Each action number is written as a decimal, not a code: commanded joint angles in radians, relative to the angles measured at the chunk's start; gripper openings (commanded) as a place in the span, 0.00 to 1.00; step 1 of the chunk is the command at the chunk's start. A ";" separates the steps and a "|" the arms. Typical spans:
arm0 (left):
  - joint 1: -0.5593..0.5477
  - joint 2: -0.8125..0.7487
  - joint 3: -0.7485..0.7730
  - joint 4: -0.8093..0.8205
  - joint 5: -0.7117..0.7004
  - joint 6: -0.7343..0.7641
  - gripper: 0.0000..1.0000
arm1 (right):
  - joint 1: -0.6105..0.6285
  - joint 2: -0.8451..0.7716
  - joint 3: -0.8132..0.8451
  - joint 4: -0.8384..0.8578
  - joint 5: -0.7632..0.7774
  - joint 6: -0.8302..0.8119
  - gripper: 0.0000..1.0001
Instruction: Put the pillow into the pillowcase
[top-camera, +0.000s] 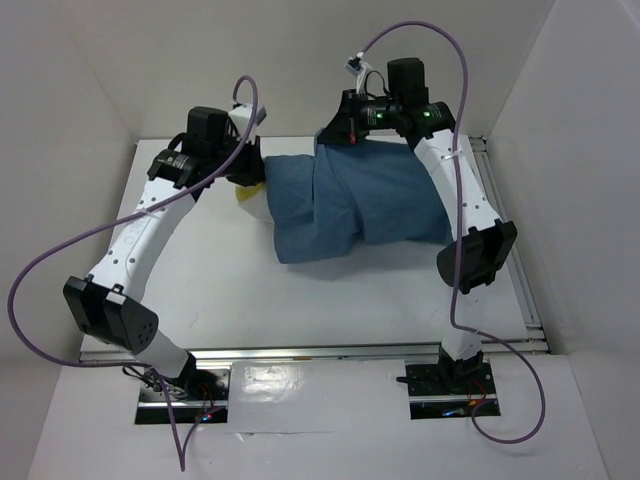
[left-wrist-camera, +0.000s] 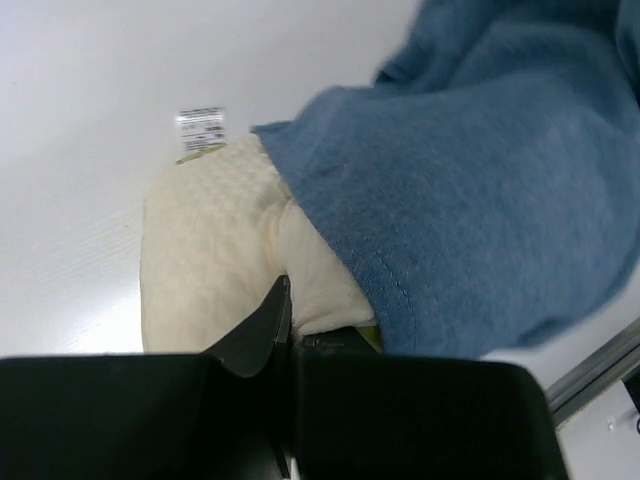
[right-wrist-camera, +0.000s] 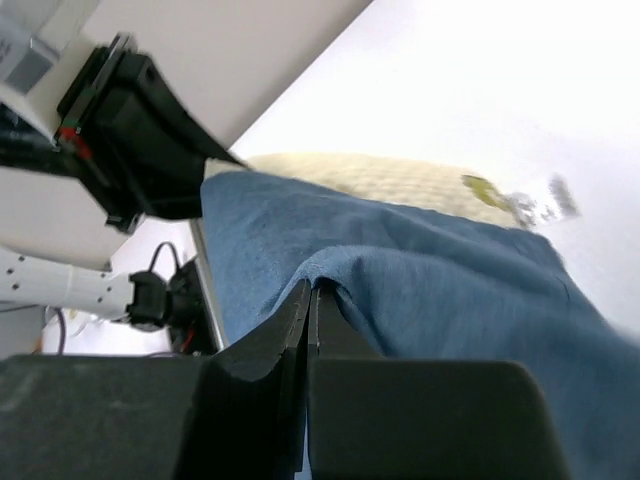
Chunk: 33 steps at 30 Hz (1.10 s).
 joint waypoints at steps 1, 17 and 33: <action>0.012 -0.075 -0.015 0.066 -0.008 -0.039 0.00 | -0.006 -0.044 0.067 0.086 0.033 -0.013 0.00; -0.006 0.031 0.020 0.121 0.076 -0.134 0.00 | 0.117 -0.031 -0.001 -0.050 -0.066 -0.030 0.41; -0.054 0.141 -0.037 0.130 0.056 -0.196 0.10 | 0.060 -0.171 -0.056 -0.113 0.283 -0.137 0.75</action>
